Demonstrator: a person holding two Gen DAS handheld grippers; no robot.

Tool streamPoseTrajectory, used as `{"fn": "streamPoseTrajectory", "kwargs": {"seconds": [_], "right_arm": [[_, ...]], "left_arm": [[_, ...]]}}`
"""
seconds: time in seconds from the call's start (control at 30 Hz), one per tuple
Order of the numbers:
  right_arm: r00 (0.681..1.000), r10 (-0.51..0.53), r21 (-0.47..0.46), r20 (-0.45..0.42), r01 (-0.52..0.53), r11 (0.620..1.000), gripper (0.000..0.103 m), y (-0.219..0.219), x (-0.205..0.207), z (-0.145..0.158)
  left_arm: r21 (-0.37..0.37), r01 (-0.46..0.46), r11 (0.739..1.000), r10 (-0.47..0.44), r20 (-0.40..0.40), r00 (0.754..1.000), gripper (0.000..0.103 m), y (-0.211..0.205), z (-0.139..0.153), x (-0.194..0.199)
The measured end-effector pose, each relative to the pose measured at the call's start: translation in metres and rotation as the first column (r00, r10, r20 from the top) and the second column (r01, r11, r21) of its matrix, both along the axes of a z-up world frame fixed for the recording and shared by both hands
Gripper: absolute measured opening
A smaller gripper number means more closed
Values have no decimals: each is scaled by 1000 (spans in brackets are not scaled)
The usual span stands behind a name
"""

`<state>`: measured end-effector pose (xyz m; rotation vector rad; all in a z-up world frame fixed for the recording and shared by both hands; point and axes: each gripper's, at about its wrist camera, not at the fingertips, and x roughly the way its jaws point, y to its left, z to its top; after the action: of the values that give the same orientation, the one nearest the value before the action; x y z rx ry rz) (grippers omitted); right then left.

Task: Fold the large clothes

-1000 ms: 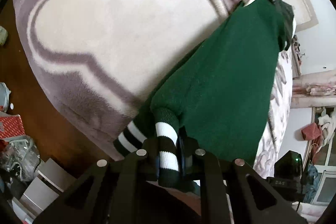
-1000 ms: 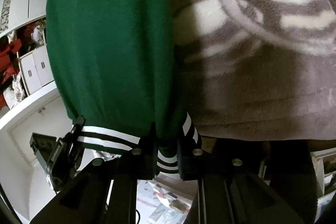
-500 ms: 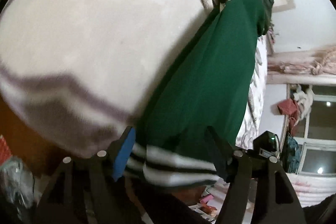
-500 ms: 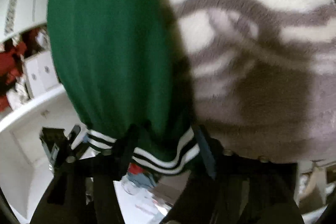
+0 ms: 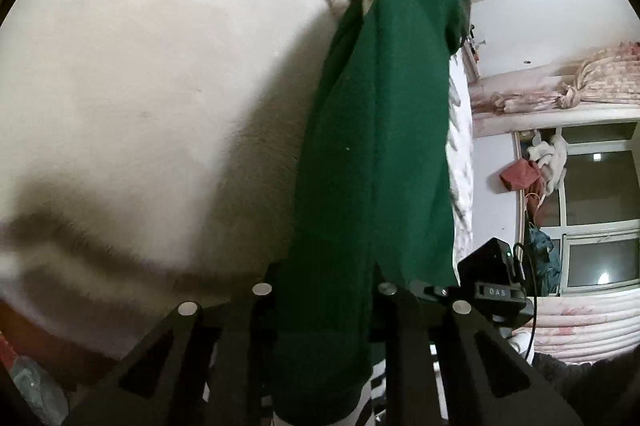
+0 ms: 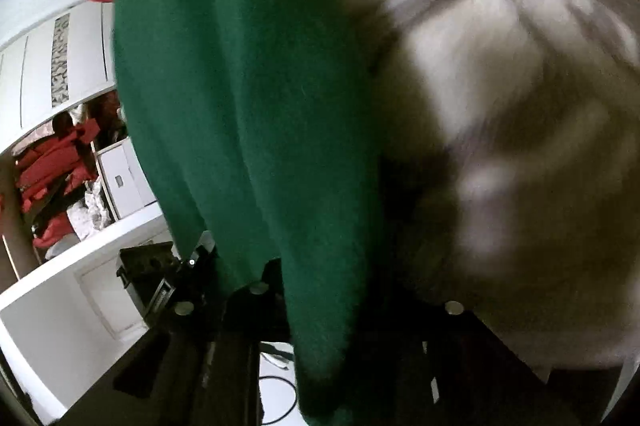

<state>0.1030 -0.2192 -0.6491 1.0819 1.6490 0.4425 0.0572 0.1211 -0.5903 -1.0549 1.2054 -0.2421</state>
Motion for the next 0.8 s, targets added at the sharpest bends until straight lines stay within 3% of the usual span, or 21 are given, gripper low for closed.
{"fn": "streamPoseTrajectory", "kwargs": {"seconds": [0.13,0.2,0.27,0.3,0.33,0.37,0.4,0.43,0.47,0.63,0.7,0.8], "right_arm": [[998,56,-8,-19,-56,998,13,5,-35,36],[996,75,-26,-55,-77,997,14,3,-56,39],[988,126,-86,-87,-134,987,23,6,-56,30],[982,133,-93,-133,-146,985,34,2,-56,26],[976,124,-90,-180,-142,986,36,0,-56,21],[975,101,-90,-197,-121,989,36,-3,-54,21],[979,79,-106,-190,-100,989,45,-15,-52,26],[982,71,-133,-176,-95,986,54,-24,-48,34],[986,70,-175,-151,-96,980,56,-39,-43,46],[999,39,-293,-24,-44,955,56,-105,1,95],[999,14,-295,40,-2,956,56,-127,35,106],[985,-21,-283,172,70,957,56,-140,117,123]], "left_arm": [[0,32,999,-32,-46,998,15,10,2,-22],[-13,40,999,-41,-113,993,25,8,-12,-19],[-15,27,1000,-30,-178,984,27,12,-16,-11],[6,35,999,-33,-193,981,31,14,-14,-11],[55,47,997,-35,-206,978,34,15,-6,-10],[120,62,991,-35,-214,976,44,16,2,-8],[195,79,978,-35,-219,975,61,17,13,-5],[234,84,969,-32,-220,975,72,18,19,-4],[280,84,956,-21,-220,975,89,21,28,-1],[460,96,883,2,-208,978,92,30,52,24],[488,94,868,-4,-183,983,92,22,56,50],[522,104,847,-29,-150,988,92,-3,56,95]]}}
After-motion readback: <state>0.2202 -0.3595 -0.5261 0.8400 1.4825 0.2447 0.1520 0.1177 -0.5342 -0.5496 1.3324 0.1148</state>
